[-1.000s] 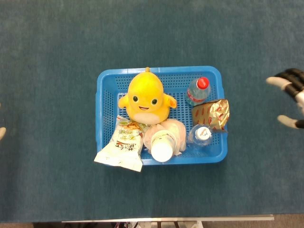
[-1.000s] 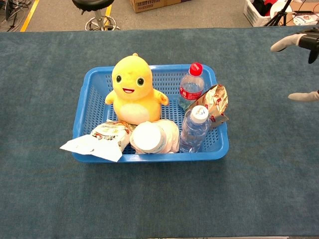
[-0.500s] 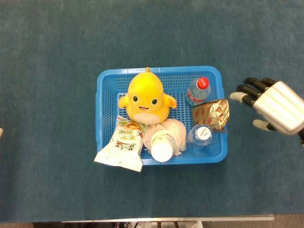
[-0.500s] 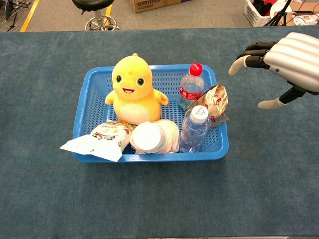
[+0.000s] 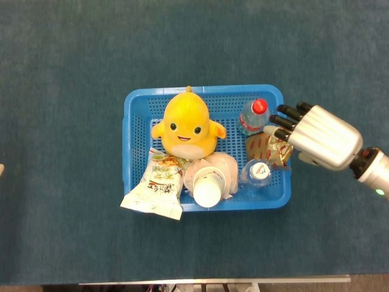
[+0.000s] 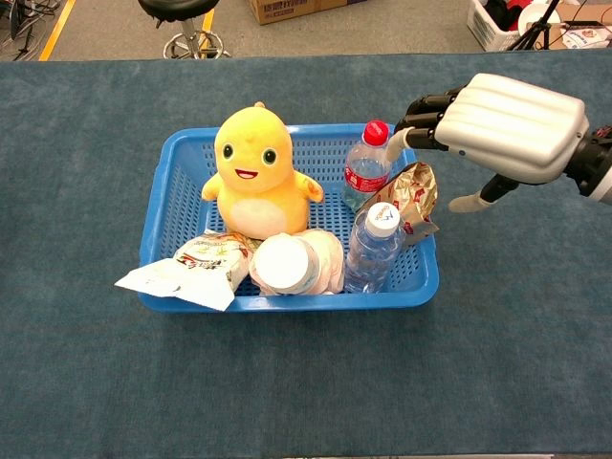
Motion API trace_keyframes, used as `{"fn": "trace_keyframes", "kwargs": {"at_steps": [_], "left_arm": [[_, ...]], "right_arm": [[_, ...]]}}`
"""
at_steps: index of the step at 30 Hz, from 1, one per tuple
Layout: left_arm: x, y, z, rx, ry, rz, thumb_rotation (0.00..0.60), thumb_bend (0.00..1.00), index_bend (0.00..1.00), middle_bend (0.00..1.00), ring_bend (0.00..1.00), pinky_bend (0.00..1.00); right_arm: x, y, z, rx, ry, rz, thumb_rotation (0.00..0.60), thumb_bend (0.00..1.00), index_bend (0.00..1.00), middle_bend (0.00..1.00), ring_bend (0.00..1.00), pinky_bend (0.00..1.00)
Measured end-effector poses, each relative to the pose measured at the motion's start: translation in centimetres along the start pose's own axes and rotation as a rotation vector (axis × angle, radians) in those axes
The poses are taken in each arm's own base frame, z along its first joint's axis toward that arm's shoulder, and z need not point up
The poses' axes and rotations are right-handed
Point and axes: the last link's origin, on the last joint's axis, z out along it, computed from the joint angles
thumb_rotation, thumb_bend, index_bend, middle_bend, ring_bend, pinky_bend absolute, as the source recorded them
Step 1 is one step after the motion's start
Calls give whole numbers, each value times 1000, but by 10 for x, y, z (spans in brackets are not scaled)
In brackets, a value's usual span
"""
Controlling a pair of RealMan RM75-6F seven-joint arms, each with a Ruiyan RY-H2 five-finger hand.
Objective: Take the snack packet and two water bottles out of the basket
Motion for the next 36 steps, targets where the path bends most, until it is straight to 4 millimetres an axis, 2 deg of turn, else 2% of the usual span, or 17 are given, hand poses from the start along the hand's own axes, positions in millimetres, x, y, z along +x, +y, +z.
{"fn": "trace_keyframes", "kwargs": {"at_steps": [12,16,30,36], "left_arm": [[1,-6,-4,14,1,-14,600,139,409,286,210,369],[1,-6,-4,12,0,-14,600,139,409,286,210,370],[1,-9,-7,24,2,-22,600,139,409,286,210,373],[0,-11,-8,28,0,-23,600,139,410,286,210,374]], "right_arm": [[-9,-10,17,50,-29,13,600,55,314,345,249,468],[-12,-11,20,53,-37,13,600,56,371,361,254,468],[-23,-12,35,58,-34,21,600,64,590,592,494,520],[-23,-13,35,53,-16,21,600,89,680,669,573,547]]}}
